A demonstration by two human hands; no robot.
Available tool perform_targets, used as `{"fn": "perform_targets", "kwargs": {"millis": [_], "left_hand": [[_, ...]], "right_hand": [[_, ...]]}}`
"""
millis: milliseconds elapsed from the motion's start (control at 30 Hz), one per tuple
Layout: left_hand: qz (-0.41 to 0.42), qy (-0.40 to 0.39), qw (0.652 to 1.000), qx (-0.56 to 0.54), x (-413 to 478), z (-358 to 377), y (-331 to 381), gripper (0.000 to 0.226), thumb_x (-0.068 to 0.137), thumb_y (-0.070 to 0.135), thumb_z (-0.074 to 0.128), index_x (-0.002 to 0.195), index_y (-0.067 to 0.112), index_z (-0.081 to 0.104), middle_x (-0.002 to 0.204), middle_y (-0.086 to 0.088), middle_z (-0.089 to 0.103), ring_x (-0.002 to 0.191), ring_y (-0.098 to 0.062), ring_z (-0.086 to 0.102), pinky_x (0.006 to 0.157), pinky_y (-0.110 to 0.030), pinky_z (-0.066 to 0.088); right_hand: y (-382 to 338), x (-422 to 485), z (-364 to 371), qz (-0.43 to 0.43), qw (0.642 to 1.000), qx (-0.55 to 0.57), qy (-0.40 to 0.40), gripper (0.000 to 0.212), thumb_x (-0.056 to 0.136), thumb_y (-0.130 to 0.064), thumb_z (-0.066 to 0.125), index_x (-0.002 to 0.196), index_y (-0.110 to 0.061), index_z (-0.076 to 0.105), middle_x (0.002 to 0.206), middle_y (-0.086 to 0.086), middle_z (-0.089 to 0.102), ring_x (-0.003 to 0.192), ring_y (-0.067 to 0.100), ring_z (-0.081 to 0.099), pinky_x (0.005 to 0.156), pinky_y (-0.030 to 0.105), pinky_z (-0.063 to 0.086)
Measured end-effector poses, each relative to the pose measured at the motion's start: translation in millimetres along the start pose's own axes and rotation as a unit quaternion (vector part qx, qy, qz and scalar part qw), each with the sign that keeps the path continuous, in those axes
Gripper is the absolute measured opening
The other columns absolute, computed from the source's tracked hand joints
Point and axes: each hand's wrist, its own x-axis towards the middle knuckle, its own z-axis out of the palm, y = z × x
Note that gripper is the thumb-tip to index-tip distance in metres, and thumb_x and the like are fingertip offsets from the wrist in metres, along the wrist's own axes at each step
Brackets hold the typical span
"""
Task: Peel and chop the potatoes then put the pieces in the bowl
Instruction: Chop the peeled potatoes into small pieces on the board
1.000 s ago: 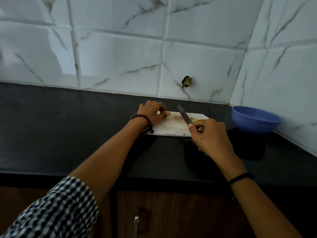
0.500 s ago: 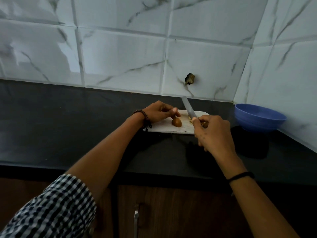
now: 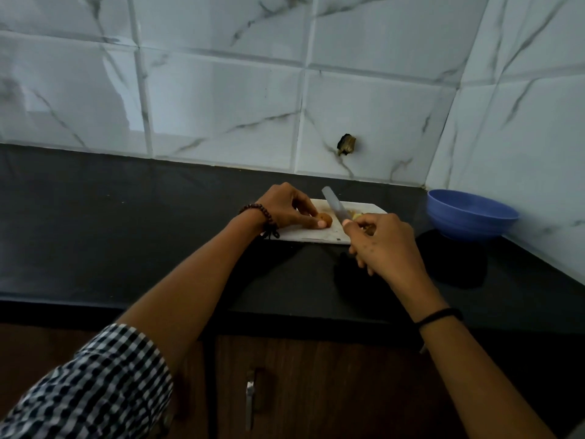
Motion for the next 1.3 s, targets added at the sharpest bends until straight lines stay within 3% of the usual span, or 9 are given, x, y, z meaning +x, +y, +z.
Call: {"fn": "perform_targets", "kwargs": {"millis": [267, 433, 567, 633, 733, 867, 1000, 1133, 1300], "left_hand": [[-0.005, -0.014, 0.999, -0.04, -7, -5, 2, 0.03, 0.067, 0.045, 0.083, 0.092, 0.03, 0.078, 0.085, 0.017, 0.073, 0.086, 0.005, 0.059, 0.077, -0.012, 0.039], [-0.019, -0.009, 0.997, -0.074, -7, -2, 3, 0.024, 0.068, 0.038, 0.085, 0.087, 0.026, 0.079, 0.075, 0.02, 0.071, 0.073, 0.015, 0.056, 0.07, -0.008, 0.036], [-0.023, 0.0, 0.997, -0.069, -5, 1, 3, 0.025, 0.067, 0.039, 0.085, 0.087, 0.025, 0.08, 0.082, 0.016, 0.072, 0.084, 0.005, 0.057, 0.077, -0.012, 0.038], [-0.021, 0.009, 0.998, -0.065, -4, 2, 2, 0.027, 0.066, 0.039, 0.085, 0.088, 0.025, 0.08, 0.086, 0.012, 0.072, 0.091, 0.0, 0.059, 0.081, -0.015, 0.041], [-0.025, 0.012, 0.997, -0.068, -4, 2, 2, 0.025, 0.064, 0.04, 0.086, 0.086, 0.028, 0.08, 0.087, 0.012, 0.072, 0.097, -0.003, 0.059, 0.088, -0.02, 0.044], [-0.021, 0.023, 0.998, -0.063, -7, 3, 5, 0.018, 0.068, 0.031, 0.085, 0.083, 0.026, 0.079, 0.086, 0.008, 0.072, 0.095, -0.008, 0.062, 0.091, -0.025, 0.049], [-0.02, 0.032, 0.998, -0.058, -10, 1, 8, 0.016, 0.069, 0.025, 0.085, 0.083, 0.021, 0.079, 0.082, 0.006, 0.073, 0.089, -0.007, 0.064, 0.089, -0.026, 0.052], [-0.014, 0.035, 0.998, -0.046, -10, 1, 6, 0.013, 0.066, 0.029, 0.086, 0.076, 0.03, 0.077, 0.076, 0.013, 0.072, 0.087, -0.003, 0.064, 0.088, -0.026, 0.053], [-0.005, 0.031, 0.998, -0.048, -10, 1, 7, 0.019, 0.067, 0.03, 0.087, 0.083, 0.025, 0.079, 0.072, 0.025, 0.067, 0.089, 0.003, 0.063, 0.091, -0.021, 0.051]], "right_hand": [[-3, -4, 0, -0.001, 1.0, 0.01, -0.021, 0.019, 0.098, -0.033, 0.059, 0.108, -0.021, 0.07, 0.07, 0.006, 0.072, 0.045, 0.008, 0.059, 0.04, 0.019, 0.046], [-6, -5, -1, -0.013, 0.999, -0.016, -0.028, 0.015, 0.099, -0.031, 0.059, 0.098, -0.023, 0.071, 0.068, 0.006, 0.071, 0.042, 0.009, 0.057, 0.039, 0.019, 0.046], [-12, -2, 3, -0.02, 0.993, -0.109, -0.031, 0.029, 0.1, -0.032, 0.056, 0.087, -0.012, 0.072, 0.071, 0.009, 0.068, 0.059, 0.016, 0.062, 0.055, 0.031, 0.055], [-17, 1, 7, -0.021, 0.986, -0.165, -0.021, 0.032, 0.1, -0.031, 0.054, 0.093, -0.005, 0.071, 0.075, 0.008, 0.063, 0.076, 0.021, 0.059, 0.063, 0.036, 0.052], [-36, 3, 13, -0.025, 0.969, -0.243, -0.027, 0.025, 0.1, -0.026, 0.053, 0.109, -0.004, 0.063, 0.097, 0.011, 0.06, 0.085, 0.022, 0.052, 0.067, 0.032, 0.04], [-58, 8, 26, -0.021, 0.954, -0.293, -0.054, 0.028, 0.099, -0.016, 0.055, 0.125, -0.006, 0.054, 0.123, 0.015, 0.056, 0.11, 0.032, 0.059, 0.076, 0.036, 0.04], [-62, 8, 33, -0.015, 0.939, -0.338, -0.07, 0.03, 0.099, -0.012, 0.054, 0.129, -0.008, 0.054, 0.125, 0.015, 0.057, 0.112, 0.032, 0.059, 0.076, 0.036, 0.041], [-61, -3, 26, -0.036, 0.931, -0.356, -0.071, 0.035, 0.101, -0.012, 0.05, 0.136, -0.01, 0.051, 0.125, 0.014, 0.057, 0.111, 0.031, 0.059, 0.072, 0.035, 0.039], [-61, -21, 17, -0.053, 0.934, -0.347, -0.071, 0.028, 0.098, -0.015, 0.057, 0.125, -0.008, 0.056, 0.122, 0.013, 0.059, 0.109, 0.031, 0.06, 0.072, 0.035, 0.042]]}}
